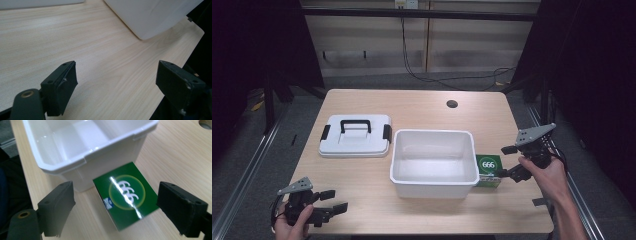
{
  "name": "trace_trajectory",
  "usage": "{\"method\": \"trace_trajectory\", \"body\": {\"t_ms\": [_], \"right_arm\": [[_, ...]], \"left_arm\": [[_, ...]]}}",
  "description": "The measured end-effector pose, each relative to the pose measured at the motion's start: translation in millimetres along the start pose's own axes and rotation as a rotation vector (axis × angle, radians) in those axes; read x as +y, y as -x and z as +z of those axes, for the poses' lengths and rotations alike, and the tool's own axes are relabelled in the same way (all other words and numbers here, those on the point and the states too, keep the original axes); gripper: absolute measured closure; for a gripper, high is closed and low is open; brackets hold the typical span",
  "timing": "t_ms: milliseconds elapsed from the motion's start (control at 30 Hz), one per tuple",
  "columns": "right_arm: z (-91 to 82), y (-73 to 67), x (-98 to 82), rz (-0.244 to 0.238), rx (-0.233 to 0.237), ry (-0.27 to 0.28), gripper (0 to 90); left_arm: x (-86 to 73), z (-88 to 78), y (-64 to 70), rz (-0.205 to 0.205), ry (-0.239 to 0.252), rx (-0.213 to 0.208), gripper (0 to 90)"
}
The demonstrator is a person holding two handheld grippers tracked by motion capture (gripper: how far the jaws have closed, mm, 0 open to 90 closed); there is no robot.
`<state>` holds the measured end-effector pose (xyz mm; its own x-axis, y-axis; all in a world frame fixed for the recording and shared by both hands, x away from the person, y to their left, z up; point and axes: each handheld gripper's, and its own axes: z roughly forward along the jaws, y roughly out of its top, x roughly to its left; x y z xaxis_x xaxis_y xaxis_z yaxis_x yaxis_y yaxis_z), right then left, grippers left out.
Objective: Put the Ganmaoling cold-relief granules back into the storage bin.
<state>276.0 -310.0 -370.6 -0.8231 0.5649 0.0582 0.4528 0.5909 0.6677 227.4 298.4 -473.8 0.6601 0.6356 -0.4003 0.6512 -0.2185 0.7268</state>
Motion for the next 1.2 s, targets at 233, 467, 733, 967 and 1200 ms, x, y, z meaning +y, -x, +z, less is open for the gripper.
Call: {"method": "trace_trajectory", "body": {"t_ms": [233, 467, 733, 967, 1200], "right_arm": [[16.1, 1.6, 12.7, -0.067, 0.055, -0.075, 13.9], [23.4, 12.5, 15.3, -0.097, 0.068, -0.123, 13.0], [27.3, 19.5, 17.6, -0.174, 0.057, -0.182, 11.4], [40.7, 16.5, 25.6, -0.232, 0.094, -0.279, 11.2], [44.7, 20.0, 28.8, -0.238, 0.107, -0.297, 10.7]], "left_arm": [[-0.1, 1.0, -0.1, 0.002, -0.003, -0.004, 17.1], [0.0, 1.4, 0.1, 0.006, -0.008, -0.002, 17.1], [-0.2, 2.2, 0.3, 0.001, -0.014, -0.001, 17.1], [-0.5, 1.7, 0.1, 0.002, -0.012, -0.003, 17.1], [-0.2, 0.8, -0.3, 0.011, -0.01, -0.006, 17.1]]}}
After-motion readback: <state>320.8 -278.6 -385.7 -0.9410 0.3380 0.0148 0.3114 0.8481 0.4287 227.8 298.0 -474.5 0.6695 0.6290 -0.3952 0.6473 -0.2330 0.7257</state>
